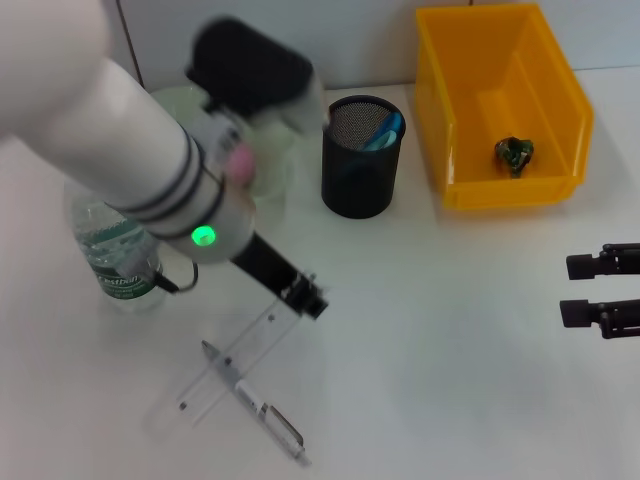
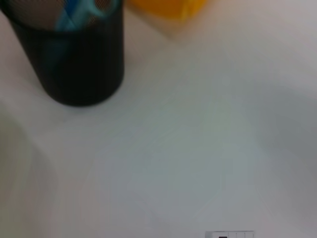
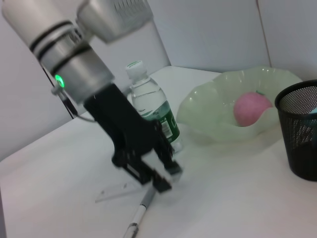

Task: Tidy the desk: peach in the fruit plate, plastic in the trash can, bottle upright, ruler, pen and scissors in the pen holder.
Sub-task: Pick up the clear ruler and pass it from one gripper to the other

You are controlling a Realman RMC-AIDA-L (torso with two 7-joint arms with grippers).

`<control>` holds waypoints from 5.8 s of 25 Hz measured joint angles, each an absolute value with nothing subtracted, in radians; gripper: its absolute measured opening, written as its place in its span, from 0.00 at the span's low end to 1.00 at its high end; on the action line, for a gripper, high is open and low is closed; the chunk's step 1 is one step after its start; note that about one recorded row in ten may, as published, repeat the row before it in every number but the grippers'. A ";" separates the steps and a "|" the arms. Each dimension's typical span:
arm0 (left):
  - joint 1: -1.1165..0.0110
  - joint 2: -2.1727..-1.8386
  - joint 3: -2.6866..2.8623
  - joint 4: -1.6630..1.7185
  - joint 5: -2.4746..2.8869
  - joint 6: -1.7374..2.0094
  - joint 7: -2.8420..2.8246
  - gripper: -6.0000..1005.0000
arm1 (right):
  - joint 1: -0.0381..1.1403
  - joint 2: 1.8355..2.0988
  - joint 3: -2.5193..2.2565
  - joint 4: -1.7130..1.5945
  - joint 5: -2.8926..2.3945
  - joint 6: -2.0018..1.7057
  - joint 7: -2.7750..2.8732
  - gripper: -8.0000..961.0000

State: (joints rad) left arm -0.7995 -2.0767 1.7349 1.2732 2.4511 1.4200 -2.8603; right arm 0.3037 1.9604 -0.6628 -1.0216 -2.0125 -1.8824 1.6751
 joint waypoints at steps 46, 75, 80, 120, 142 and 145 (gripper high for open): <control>-0.423 -2.080 1.902 0.792 0.254 1.205 -0.705 0.39 | 0.363 1.969 -0.593 -0.943 -2.016 -1.874 1.614 0.77; -0.531 -2.080 2.351 0.893 -0.573 0.959 -0.050 0.39 | 0.501 2.083 -0.423 -0.391 -1.534 -1.725 0.564 0.76; -0.533 -2.080 2.352 0.898 -0.587 0.941 -0.030 0.39 | 0.546 2.084 -0.424 -0.328 -1.525 -1.695 0.494 0.75; -0.549 -2.080 2.364 0.897 -0.609 0.912 0.029 0.39 | 0.687 2.089 -0.421 -0.135 -1.475 -1.592 0.305 0.13; -0.551 -2.080 2.374 0.896 -0.609 0.920 0.029 0.39 | 0.690 2.086 -0.424 -0.136 -1.472 -1.595 0.342 0.02; -0.553 -2.080 2.375 0.896 -0.606 0.921 0.029 0.42 | 0.689 2.086 -0.426 -0.138 -1.472 -1.595 0.342 0.02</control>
State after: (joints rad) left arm -0.5532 -2.0805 2.3751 0.8955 -0.6058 0.9210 0.0290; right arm 0.6888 2.0860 -0.4261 -0.1376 -1.4720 -1.5952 0.3419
